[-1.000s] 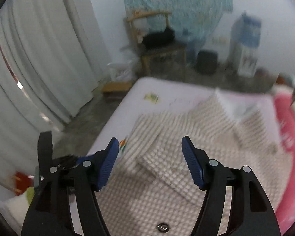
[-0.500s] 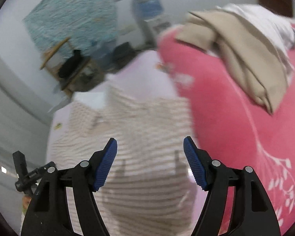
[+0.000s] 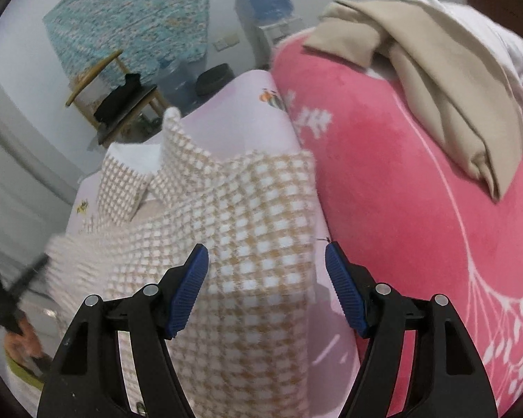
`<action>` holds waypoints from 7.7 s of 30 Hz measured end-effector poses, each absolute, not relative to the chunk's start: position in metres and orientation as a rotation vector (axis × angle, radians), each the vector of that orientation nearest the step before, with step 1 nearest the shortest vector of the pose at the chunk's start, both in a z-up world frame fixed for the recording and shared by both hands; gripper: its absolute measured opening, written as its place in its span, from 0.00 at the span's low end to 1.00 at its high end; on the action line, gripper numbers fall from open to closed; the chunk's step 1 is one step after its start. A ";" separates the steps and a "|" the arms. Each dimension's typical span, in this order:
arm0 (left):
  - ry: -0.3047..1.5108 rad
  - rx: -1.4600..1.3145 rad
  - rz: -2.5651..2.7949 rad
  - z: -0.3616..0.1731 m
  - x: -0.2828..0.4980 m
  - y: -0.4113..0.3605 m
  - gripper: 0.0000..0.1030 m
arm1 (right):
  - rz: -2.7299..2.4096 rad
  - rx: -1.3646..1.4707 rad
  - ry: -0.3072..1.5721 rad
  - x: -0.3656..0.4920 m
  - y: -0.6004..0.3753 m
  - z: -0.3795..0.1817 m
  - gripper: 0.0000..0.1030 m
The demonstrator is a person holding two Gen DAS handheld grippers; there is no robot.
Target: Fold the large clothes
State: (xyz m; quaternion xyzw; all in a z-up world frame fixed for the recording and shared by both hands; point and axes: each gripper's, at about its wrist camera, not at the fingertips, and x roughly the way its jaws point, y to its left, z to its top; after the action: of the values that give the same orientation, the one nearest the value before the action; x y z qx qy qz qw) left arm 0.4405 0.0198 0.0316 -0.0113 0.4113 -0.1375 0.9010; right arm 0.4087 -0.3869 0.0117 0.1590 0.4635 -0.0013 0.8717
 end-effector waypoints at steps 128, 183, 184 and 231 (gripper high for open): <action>1.118 -0.289 -0.418 -0.029 0.005 0.118 0.07 | 0.167 0.716 1.046 -0.072 -0.321 -0.021 0.06; 1.017 -0.093 -0.458 -0.039 0.156 0.035 0.55 | 0.237 0.126 0.948 0.103 -0.217 -0.035 0.35; 1.005 -0.094 -0.456 -0.037 0.155 0.036 0.55 | 0.239 0.153 0.960 0.106 -0.220 -0.035 0.35; 0.904 -0.664 -0.339 -0.055 0.124 0.106 0.58 | -0.048 0.766 0.819 0.048 -0.343 -0.041 0.69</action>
State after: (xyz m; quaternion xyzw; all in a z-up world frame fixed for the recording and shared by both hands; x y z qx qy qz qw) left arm 0.1240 0.1063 -0.0549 -0.3135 0.4264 -0.1599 0.8332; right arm 0.0477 -0.3435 -0.0412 0.3631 0.3884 -0.0229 0.8466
